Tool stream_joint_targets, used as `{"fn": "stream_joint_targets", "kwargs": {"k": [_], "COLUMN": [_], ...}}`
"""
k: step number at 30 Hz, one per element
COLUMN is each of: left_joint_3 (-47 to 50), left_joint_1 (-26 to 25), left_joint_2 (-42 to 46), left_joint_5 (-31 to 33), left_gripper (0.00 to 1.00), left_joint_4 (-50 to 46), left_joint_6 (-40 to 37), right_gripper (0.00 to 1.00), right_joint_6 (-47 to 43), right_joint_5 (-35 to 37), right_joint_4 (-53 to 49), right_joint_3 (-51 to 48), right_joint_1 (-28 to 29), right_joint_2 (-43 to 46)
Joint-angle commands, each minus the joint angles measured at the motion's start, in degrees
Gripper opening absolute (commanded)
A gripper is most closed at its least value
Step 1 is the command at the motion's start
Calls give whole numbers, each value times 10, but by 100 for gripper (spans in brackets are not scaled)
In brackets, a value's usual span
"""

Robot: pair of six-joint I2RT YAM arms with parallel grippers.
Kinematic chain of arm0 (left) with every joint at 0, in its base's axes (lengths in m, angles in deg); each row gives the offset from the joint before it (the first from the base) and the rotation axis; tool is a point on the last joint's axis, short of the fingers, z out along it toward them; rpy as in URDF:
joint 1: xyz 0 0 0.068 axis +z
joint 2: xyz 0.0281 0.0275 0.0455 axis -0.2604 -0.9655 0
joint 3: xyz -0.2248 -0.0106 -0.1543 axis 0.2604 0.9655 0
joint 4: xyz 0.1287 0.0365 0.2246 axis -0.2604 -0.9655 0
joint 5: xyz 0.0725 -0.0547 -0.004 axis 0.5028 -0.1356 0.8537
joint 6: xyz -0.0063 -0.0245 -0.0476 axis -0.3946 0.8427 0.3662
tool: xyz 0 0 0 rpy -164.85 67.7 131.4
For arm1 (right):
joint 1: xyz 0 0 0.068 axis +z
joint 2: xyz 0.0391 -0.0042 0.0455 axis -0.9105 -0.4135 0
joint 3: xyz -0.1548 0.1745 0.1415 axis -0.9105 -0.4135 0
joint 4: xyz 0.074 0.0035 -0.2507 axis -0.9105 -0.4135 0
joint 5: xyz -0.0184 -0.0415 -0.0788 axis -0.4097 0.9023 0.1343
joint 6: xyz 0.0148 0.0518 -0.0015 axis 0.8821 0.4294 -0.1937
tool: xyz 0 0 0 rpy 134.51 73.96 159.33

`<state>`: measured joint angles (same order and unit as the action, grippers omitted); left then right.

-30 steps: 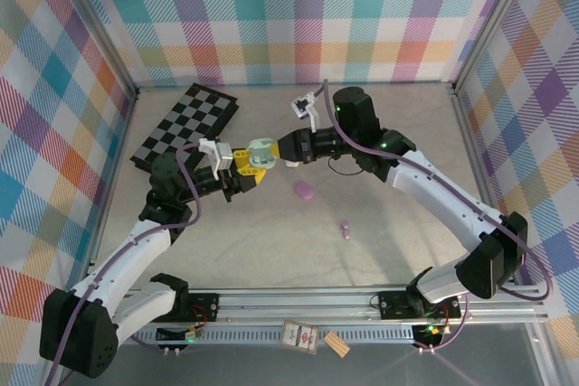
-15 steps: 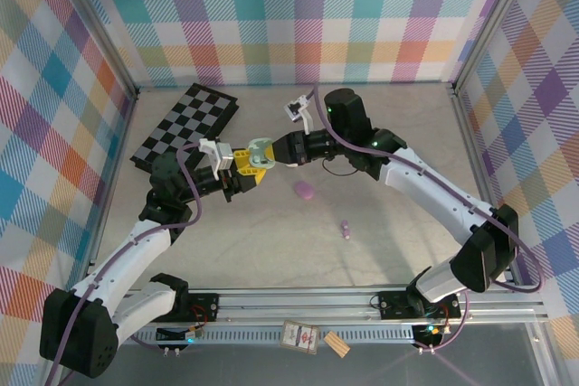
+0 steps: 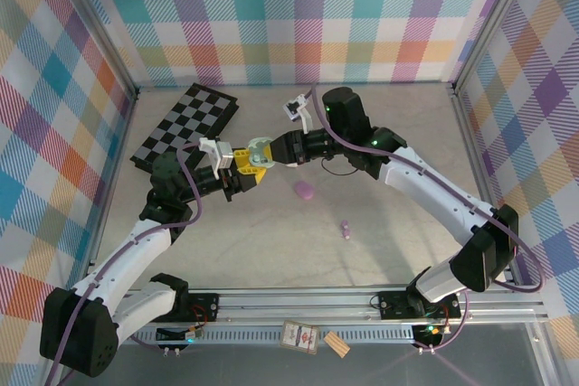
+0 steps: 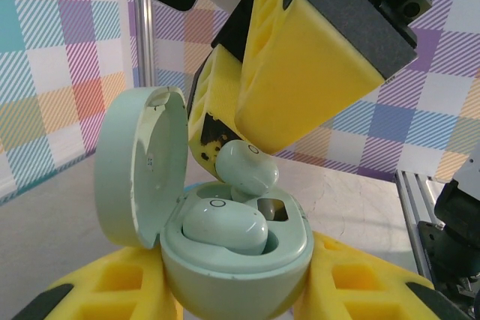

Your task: Insert the wireless bluetooth earbuds into the charging case

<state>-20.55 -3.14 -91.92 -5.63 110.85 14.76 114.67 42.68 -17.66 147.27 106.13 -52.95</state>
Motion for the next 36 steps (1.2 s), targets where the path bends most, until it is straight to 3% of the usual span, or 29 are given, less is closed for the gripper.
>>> {"fn": "stream_joint_targets", "kwargs": {"k": [1, 13, 18, 24, 30, 36], "left_joint_3": [-6, -2, -3, 0, -2, -3], "left_joint_1": [-4, -4, -4, -4, -4, -3], "left_joint_2": [3, 8, 8, 12, 14, 18], "left_joint_5": [-15, -18, -21, -24, -26, -23], "left_gripper": [32, 32, 32, 32, 32, 33], "left_joint_4": [41, 44, 42, 41, 40, 42], "left_joint_6": [3, 0, -5, -6, -8, -5], "right_gripper": [37, 44, 56, 66, 68, 66], "right_joint_6": [-24, -55, -86, -99, -108, -125], "right_joint_5": [25, 55, 73, 109, 141, 127], "right_joint_4": [-23, -19, -52, -90, -150, -208], "right_joint_3": [19, 1, 43, 111, 193, 245], "right_joint_1": [1, 1, 1, 1, 1, 3], "right_joint_2": [13, 61, 57, 11, -58, -107]}}
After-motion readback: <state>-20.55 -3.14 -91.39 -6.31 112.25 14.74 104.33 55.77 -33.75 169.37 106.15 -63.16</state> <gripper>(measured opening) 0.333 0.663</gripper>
